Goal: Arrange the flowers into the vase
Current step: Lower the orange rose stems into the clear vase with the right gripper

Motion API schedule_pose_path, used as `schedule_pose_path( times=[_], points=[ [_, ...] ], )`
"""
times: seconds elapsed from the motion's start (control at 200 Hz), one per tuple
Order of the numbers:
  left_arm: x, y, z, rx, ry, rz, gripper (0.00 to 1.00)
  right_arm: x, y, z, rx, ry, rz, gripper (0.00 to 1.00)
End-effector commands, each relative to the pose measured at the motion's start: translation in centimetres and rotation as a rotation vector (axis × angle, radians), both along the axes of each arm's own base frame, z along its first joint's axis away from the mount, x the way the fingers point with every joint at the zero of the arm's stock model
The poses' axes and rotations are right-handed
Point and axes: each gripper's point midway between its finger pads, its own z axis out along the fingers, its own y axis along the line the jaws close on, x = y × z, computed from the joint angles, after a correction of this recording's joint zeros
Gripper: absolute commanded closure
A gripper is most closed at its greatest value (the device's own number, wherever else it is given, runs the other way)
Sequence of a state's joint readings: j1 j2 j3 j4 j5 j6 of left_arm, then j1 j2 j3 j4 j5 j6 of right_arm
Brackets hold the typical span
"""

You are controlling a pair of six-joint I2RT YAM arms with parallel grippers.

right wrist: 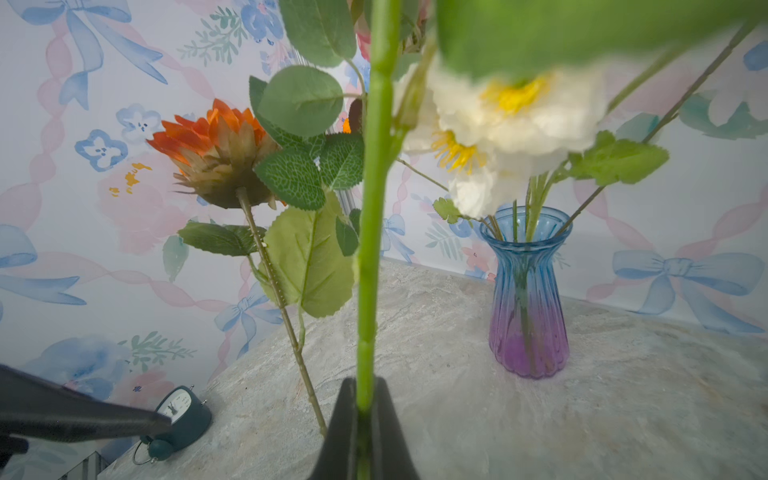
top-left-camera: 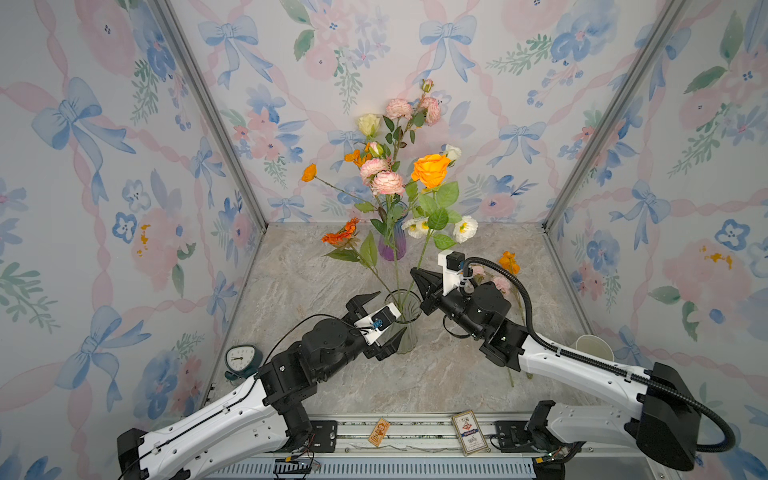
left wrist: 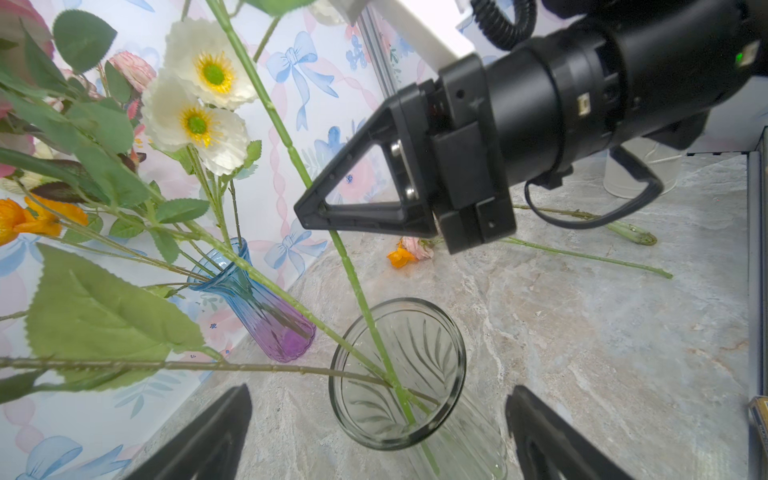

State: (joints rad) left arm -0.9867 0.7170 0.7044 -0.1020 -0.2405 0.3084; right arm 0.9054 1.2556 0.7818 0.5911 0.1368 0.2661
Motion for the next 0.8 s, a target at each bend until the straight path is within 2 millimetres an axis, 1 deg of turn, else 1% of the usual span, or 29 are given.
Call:
schedule_pose_path(
  times=[0.0,0.12,0.28,0.32,0.435,0.685,0.795],
  points=[
    [0.1,-0.1,0.0,-0.023,0.011,-0.003,0.02,-0.5,0.7,-0.6,0.039,0.010,0.007,1.00],
    [0.3,-0.2,-0.2,-0.016,0.016,-0.004,0.02,-0.7,1.1,-2.4,0.014,0.039,0.008,1.00],
    [0.4,-0.4,-0.3,-0.012,0.023,-0.010,0.02,-0.9,1.6,-3.8,0.000,0.062,0.017,1.00],
    [0.4,-0.4,-0.3,-0.012,0.023,-0.010,0.02,-1.0,1.6,-3.9,-0.003,0.062,0.015,0.97],
    [0.4,-0.4,-0.4,-0.011,0.025,-0.014,0.02,-1.2,1.5,-4.1,-0.012,0.061,0.014,0.94],
    [0.4,-0.4,-0.4,-0.012,0.024,-0.018,0.02,-1.5,0.9,-4.3,-0.028,0.060,-0.002,0.90],
    [0.4,-0.4,-0.6,-0.008,0.027,-0.019,0.02,-1.6,0.5,-4.3,-0.031,0.058,-0.012,0.85]
  ],
)
